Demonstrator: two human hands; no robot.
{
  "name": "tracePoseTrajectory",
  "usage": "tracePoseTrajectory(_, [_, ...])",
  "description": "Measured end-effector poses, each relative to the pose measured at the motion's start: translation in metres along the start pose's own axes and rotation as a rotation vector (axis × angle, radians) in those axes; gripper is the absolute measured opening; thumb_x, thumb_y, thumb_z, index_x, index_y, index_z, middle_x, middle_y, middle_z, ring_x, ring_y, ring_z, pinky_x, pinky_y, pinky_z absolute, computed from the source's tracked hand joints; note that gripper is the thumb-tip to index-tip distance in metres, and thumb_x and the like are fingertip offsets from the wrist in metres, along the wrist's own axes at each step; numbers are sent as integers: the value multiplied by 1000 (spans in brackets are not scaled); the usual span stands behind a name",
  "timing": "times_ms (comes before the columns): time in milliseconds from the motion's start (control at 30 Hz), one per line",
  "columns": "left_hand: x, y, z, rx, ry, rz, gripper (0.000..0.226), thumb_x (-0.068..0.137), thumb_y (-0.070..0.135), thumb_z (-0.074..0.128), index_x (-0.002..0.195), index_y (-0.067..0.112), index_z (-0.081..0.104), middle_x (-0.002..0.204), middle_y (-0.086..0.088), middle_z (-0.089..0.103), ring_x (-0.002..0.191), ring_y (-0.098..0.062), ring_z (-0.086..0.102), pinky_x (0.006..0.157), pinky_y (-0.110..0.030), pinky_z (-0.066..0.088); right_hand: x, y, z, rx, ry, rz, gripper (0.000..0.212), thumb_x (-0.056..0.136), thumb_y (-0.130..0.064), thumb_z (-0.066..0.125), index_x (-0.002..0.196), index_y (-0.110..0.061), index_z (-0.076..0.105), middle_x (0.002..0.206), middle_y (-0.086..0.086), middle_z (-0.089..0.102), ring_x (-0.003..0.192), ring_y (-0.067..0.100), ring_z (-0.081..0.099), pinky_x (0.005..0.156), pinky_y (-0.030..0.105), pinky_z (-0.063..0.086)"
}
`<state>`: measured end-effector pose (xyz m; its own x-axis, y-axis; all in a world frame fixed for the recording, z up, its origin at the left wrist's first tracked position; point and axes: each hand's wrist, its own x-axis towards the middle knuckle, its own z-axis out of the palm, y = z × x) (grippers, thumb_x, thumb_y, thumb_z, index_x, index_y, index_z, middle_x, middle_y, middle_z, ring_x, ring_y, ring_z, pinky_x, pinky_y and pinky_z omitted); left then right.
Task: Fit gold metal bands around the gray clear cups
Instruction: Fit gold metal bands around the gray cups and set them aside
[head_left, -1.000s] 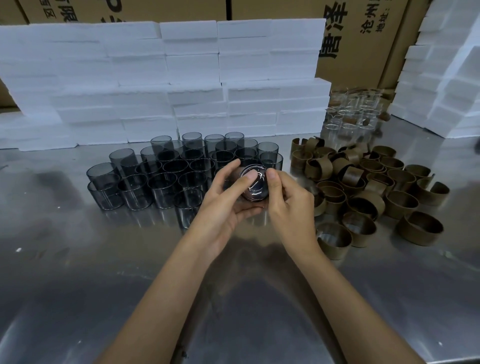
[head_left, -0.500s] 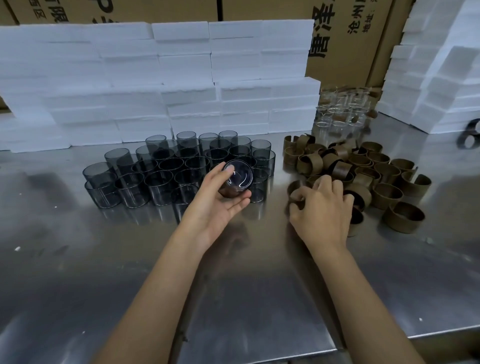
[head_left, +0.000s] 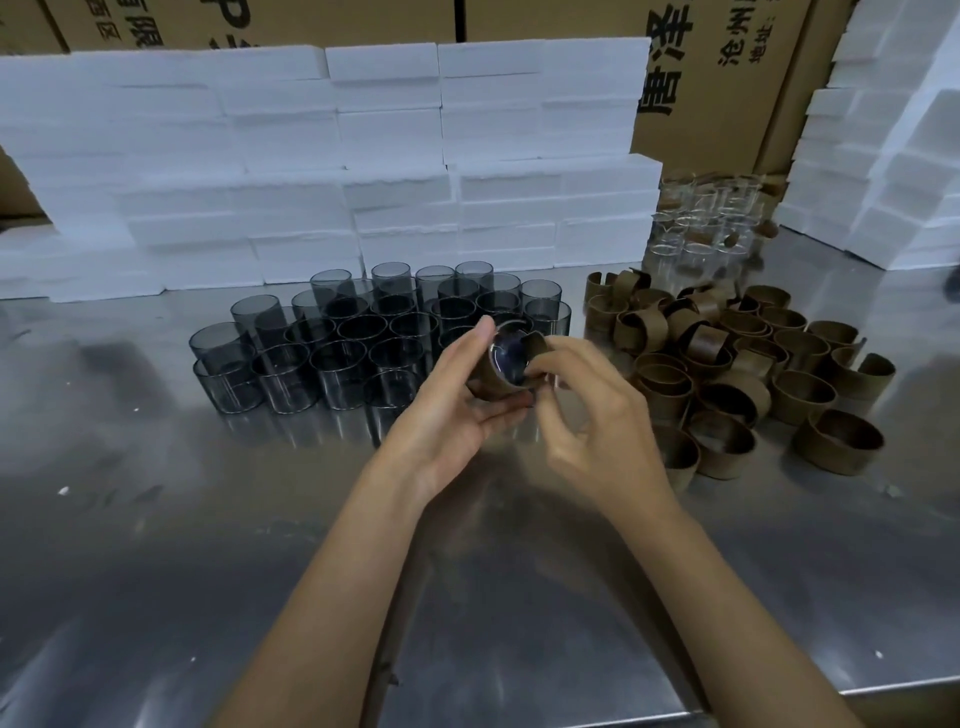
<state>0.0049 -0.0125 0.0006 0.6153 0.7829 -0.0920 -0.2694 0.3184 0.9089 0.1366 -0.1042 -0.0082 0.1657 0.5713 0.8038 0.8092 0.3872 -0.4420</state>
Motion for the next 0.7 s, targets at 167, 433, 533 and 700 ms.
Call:
tracePoseTrajectory(167, [3,-2,-1,-7,-56,31,86,67,45,90,143,26,53,112,-13,76,101,-35,74,84,-37,60,-2,0,0,-116,4,28,24,84,6,61,102,-10,64,108,-2,66,99,15,58,86,15,41])
tracePoseTrajectory(433, [4,-3,0,-18,-1,69,85,60,35,91,138,27,58,106,-11,77,87,-32,75,76,-35,60,-1,-8,-1,86,52,205,37,86,-1,49,116,-19,59,112,-7,68,107,11,63,89,24,49])
tracePoseTrajectory(533, [4,-2,1,-38,8,59,88,59,35,89,140,25,57,104,-11,76,83,-30,75,72,-34,60,7,-18,0,530,129,483,35,91,-18,53,124,-28,48,131,-7,63,119,3,61,96,18,49])
tracePoseTrajectory(700, [1,-1,4,-83,-72,70,89,66,35,85,147,19,51,134,-26,62,99,-34,72,84,-38,59,28,-18,12,568,-95,791,36,99,-57,53,121,-29,63,110,-13,72,99,-6,66,85,23,50])
